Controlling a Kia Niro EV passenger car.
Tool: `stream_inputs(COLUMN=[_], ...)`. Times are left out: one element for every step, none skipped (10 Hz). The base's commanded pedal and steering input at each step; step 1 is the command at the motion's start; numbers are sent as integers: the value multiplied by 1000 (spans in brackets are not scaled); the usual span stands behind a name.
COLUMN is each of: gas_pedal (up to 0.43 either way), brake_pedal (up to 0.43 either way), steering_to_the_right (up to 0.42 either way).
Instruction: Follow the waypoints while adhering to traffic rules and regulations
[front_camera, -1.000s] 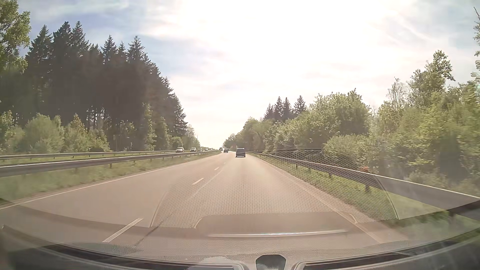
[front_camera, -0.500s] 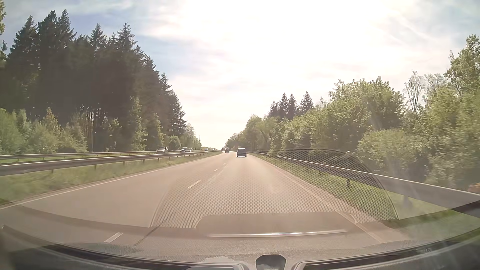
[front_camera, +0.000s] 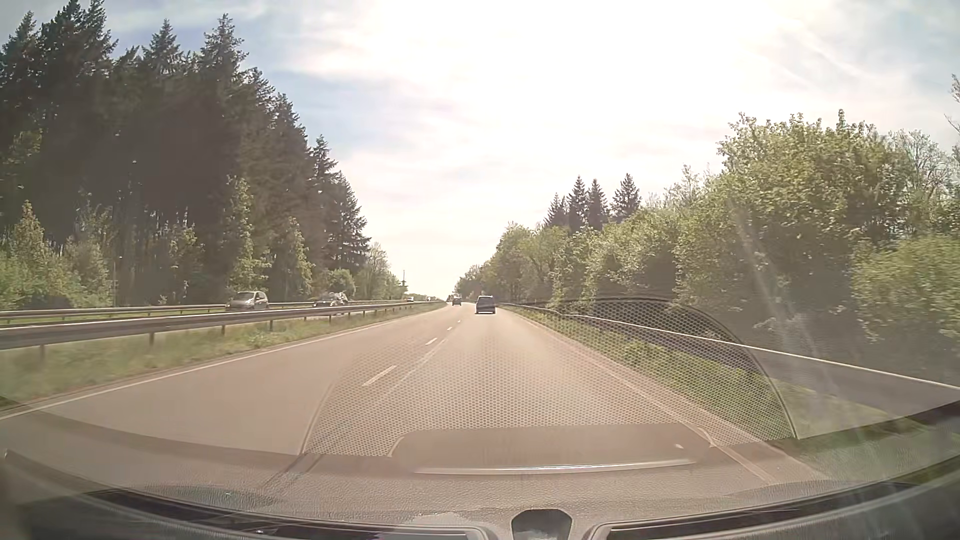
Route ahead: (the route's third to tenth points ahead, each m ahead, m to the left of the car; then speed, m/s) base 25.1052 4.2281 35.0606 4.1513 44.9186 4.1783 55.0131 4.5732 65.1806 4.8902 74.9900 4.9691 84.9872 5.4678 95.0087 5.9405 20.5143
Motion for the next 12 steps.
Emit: stream_inputs(gas_pedal=[138, 138, 138, 138, 138, 138, 138, 138, 138, 138, 138, 138], brake_pedal=[0, 0, 0, 0, 0, 0, 0, 0, 0, 0, 0, 0], steering_to_the_right=[-4, -4, -4, -4, -4, -4, -3, -3, -3, -3, -3, -3])
